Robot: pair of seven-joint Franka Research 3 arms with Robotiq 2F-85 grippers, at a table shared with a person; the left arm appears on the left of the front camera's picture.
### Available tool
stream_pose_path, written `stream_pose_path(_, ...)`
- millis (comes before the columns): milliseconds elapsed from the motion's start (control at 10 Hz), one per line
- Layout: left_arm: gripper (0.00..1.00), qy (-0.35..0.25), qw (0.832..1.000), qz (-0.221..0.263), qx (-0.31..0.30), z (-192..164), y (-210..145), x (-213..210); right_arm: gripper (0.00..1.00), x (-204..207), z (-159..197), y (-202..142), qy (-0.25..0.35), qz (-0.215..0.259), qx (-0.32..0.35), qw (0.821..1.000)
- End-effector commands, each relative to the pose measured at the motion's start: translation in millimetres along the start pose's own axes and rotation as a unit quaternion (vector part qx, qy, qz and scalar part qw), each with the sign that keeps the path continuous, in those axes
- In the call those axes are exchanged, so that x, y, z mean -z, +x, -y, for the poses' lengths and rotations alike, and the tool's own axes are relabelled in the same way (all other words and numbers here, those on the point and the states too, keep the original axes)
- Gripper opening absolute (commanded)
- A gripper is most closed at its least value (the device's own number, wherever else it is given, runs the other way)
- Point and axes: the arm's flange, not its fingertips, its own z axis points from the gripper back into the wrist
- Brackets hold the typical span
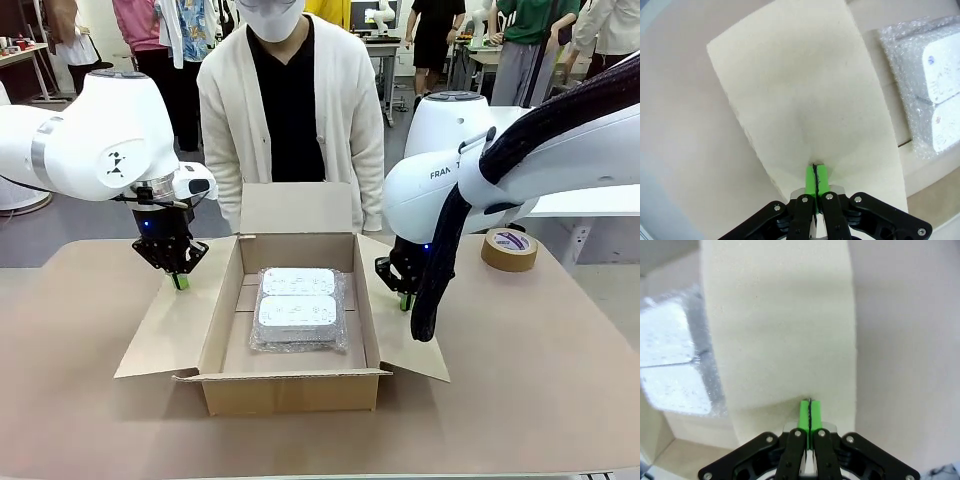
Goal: Wrap the clocks to prevent damage.
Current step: Once the human has placed the objects inside and stepped back, release both hands from the side flaps of the Package Box.
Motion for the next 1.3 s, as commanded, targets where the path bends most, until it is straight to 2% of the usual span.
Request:
stream_pose_path(0, 0.0, -0.013, 0.995, 0.025, 0.091, -21.4, 8.2, -69.3, 0.01, -61.9, 14.4, 21.5, -0.012, -0.016, -0.068, 0.997)
stream_pose_path(100, 0.0, -0.038, 0.982, 0.041, 0.179, -32.7, 5.2, -113.0, 0.01, -100.4, 26.3, 30.3, -0.032, -0.025, -0.161, 0.986)
stream_pose_path(200, 0.0, -0.037, 0.964, 0.049, 0.26, -48.3, 5.1, -142.2, 0.01, -135.6, 44.0, 38.7, -0.013, -0.043, -0.25, 0.967)
stream_pose_path(300, 0.0, -0.062, 0.942, 0.049, 0.328, -60.6, 1.6, -160.5, 0.01, -161.1, 65.0, 43.1, -0.043, -0.05, -0.296, 0.953)
stream_pose_path(500, 0.0, -0.108, 0.885, 0.07, 0.448, -84.4, -34.3, -192.1, 0.01, -198.5, 103.6, 30.4, -0.065, -0.071, -0.415, 0.905)
stream_pose_path(600, 0.0, -0.126, 0.868, 0.07, 0.475, -99.0, -47.4, -201.5, 0.01, -207.0, 119.1, 22.8, -0.061, -0.08, -0.454, 0.885)
stream_pose_path(700, 0.0, -0.124, 0.865, 0.054, 0.484, -108.5, -54.8, -199.5, 0.01, -205.9, 132.9, 17.3, -0.061, -0.087, -0.469, 0.877)
stream_pose_path(800, 0.0, -0.114, 0.855, 0.052, 0.504, -114.7, -63.6, -191.0, 0.01, -198.1, 144.4, 13.3, -0.061, -0.086, -0.471, 0.876)
stream_pose_path(900, 0.0, -0.107, 0.853, 0.057, 0.508, -117.4, -79.2, -183.0, 0.01, -188.4, 156.4, 4.2, -0.052, -0.082, -0.469, 0.878)
stream_pose_path(1000, 0.0, -0.1, 0.851, 0.062, 0.512, -118.6, -93.6, -180.4, 0.01, -180.9, 166.4, -8.9, -0.037, -0.073, -0.49, 0.868)
stream_pose_path(1200, 0.0, -0.088, 0.85, 0.044, 0.517, -111.7, -108.3, -170.5, 0.01, -164.7, 178.0, -31.0, -0.029, -0.07, -0.542, 0.837)
